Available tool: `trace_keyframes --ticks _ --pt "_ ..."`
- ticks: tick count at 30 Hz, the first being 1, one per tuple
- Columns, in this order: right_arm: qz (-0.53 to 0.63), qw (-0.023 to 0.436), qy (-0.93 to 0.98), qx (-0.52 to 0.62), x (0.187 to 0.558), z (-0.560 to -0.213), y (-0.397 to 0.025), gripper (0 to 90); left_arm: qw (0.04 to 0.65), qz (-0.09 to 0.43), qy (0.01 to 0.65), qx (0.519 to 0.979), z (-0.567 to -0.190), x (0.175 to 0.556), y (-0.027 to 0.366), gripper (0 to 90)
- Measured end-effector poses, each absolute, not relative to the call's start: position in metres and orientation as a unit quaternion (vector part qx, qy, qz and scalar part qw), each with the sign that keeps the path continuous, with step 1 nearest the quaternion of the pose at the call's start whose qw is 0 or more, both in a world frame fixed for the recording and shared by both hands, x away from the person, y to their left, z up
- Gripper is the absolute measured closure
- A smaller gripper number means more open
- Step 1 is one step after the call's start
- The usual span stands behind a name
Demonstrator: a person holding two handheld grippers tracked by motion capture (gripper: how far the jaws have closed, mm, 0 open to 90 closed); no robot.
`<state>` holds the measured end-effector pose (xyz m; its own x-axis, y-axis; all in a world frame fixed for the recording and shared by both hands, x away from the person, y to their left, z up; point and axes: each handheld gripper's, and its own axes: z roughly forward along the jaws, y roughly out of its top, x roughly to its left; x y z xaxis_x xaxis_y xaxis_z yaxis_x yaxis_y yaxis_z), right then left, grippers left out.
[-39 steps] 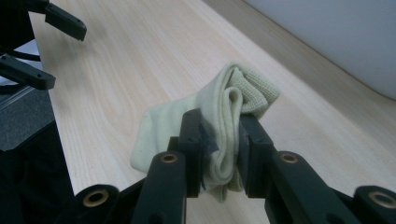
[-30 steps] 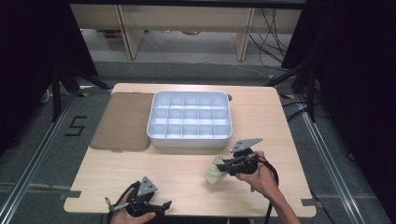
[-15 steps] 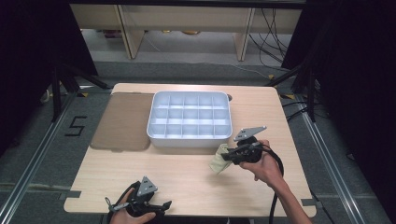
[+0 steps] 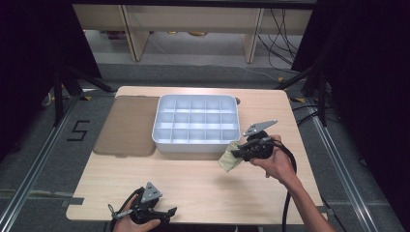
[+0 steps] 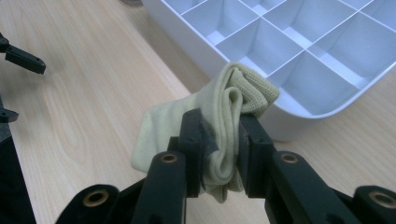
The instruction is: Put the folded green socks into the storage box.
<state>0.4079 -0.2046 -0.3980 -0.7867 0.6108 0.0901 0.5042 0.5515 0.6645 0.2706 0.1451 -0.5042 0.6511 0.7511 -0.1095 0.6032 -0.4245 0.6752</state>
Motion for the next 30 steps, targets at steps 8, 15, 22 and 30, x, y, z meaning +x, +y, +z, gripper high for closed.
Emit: trace_keyframes --ticks 8,15,22,30 --pt "0.34 0.079 0.878 0.328 0.413 -0.384 -0.207 74.5 0.352 0.109 0.41 0.834 -0.506 0.27 0.143 21.8" --pt "0.343 0.086 0.875 0.33 0.421 -0.377 -0.207 74.5 0.352 0.109 0.41 0.834 -0.506 0.27 0.144 21.7" --pt "0.334 0.091 0.879 0.327 0.429 -0.368 -0.207 74.5 0.347 0.109 0.405 0.839 -0.505 0.271 0.145 21.8" --pt "0.324 0.093 0.883 0.328 0.439 -0.359 -0.205 74.5 0.354 0.108 0.411 0.833 -0.506 0.27 0.143 21.8"
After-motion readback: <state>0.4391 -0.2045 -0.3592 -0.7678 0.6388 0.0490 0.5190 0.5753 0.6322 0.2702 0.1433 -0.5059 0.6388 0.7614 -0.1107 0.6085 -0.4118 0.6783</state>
